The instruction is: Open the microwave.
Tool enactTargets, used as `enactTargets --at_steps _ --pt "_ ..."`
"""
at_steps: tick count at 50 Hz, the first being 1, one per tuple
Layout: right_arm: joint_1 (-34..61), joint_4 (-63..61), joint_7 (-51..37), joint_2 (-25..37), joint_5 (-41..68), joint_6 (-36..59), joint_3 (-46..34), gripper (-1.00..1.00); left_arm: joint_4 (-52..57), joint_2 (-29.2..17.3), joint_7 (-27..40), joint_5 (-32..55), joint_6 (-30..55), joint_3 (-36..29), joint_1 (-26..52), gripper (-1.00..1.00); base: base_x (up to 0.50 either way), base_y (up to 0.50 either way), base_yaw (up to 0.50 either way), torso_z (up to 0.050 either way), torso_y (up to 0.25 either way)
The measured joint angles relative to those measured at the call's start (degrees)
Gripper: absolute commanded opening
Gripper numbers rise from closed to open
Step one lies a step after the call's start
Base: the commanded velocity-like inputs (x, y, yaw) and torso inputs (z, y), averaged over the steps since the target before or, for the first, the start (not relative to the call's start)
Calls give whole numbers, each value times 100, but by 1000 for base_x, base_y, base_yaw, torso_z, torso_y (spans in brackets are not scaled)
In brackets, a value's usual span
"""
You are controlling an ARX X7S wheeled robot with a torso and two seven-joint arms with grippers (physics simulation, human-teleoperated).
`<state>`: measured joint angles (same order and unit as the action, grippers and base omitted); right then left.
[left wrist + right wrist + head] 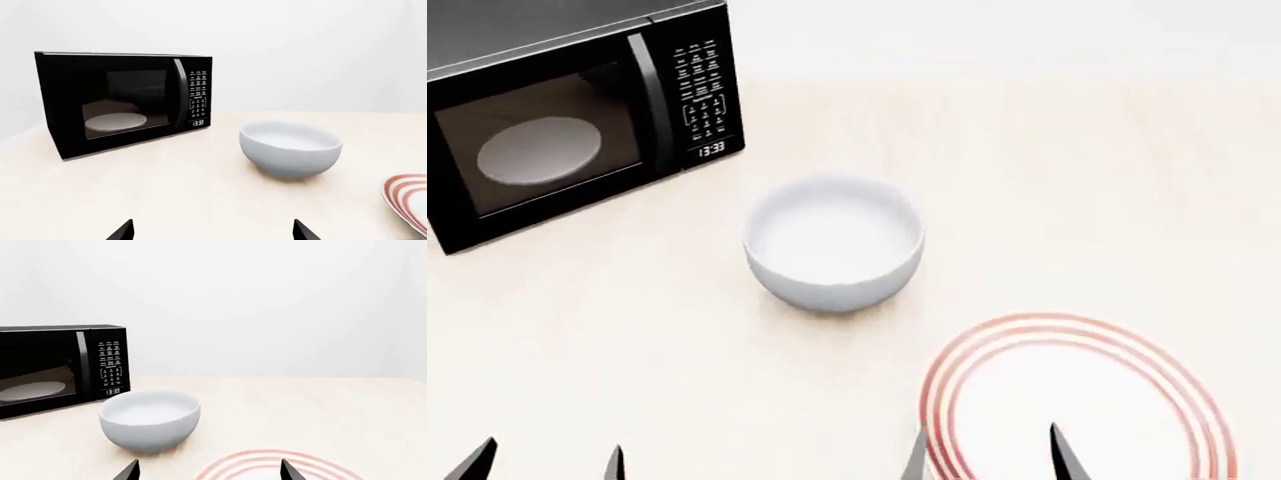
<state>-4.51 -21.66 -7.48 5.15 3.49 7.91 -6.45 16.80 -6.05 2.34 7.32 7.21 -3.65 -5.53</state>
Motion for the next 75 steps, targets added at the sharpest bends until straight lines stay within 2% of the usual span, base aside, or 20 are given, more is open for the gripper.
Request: enactTargets --at_steps 51,68,75 --pt "127 144 -275 267 357 -94 -298 100 -90 -271 411 60 -7 -260 93 100 284 484 0 0 0" --pt "187 364 -326 318 504 -229 -327 100 -83 -358 455 63 -62 -379 94 100 500 80 0 0 1" --pt "218 391 -374 334 541 -188 -352 100 -76 -382 475 85 -81 -409 97 100 28 0 0 0 -33"
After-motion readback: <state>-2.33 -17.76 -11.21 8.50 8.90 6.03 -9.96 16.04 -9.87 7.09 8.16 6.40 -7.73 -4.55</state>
